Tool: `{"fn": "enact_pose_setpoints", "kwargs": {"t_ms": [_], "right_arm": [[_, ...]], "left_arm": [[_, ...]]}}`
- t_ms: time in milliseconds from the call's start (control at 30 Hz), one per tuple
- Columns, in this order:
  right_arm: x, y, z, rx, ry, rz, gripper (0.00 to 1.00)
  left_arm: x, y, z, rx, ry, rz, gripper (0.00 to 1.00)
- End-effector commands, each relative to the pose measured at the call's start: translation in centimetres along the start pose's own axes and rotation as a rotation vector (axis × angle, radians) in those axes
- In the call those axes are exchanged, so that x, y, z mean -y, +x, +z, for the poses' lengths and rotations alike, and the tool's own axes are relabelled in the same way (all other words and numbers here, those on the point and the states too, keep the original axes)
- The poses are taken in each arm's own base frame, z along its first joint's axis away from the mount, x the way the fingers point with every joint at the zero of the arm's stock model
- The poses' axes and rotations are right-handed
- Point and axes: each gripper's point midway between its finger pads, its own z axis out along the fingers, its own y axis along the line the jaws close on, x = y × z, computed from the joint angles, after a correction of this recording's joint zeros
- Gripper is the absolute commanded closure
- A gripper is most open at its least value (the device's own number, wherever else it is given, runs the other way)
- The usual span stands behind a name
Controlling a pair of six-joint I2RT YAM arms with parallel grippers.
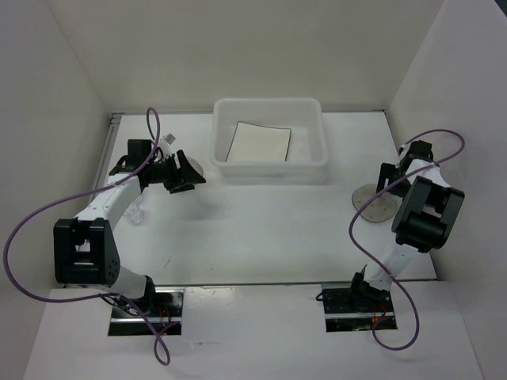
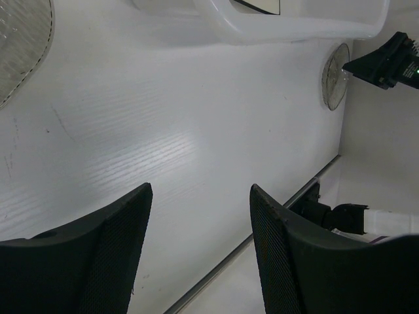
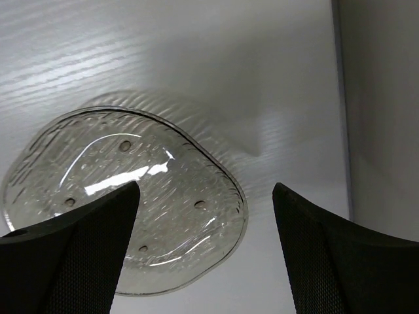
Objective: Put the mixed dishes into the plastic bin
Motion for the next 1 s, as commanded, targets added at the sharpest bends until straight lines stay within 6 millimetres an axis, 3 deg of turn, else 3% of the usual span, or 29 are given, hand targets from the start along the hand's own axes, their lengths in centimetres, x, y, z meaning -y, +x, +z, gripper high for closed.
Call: {"fn": "enact_pose_setpoints", "kwargs": {"t_ms": [0,133,200,300,367,600,767,967], "right_arm": [[0.4,0.6,1.6,-0.054,-0.004,-0.034,0.13],[-1.2,1.0,2.8,-0.076,-0.167,-0.024,0.13],[-2.2,2.3,3.0,-0.122,-0.225,-0.030,0.13],[-3.2,3.2,3.8,-0.177,-0.292,-0.043,0.21],[-3.9,4.7,4.5,-0.229,-0.337,-0.046,0.38],[-4.4,4.9,4.3,-0.232,-0.399,-0.013,1.00],[-5.3,4.5,2.9,-0.208,-0.450,-0.006,1.00],[-6.3,2.4,-0.4,-0.116,-0.541,0.022,1.00]], "left_arm": [[0.7,-0.8,-0.3,0.014,0.034,0.048,0.31],[0.8,-0.8,-0.3,0.014,0.034,0.039,0.31],[0.8,-0.8,-0.3,0.014,0.034,0.039,0.31],[1.0,-0.6,-0.1,0.007,0.038,0.035,0.31],[1.0,-0.6,-0.1,0.007,0.038,0.035,0.31],[1.1,-0.7,-0.1,0.013,0.041,0.032,0.31],[0.9,-0.7,0.1,0.007,0.038,0.026,0.31],[0.9,-0.9,0.2,0.007,0.038,0.026,0.31]]}}
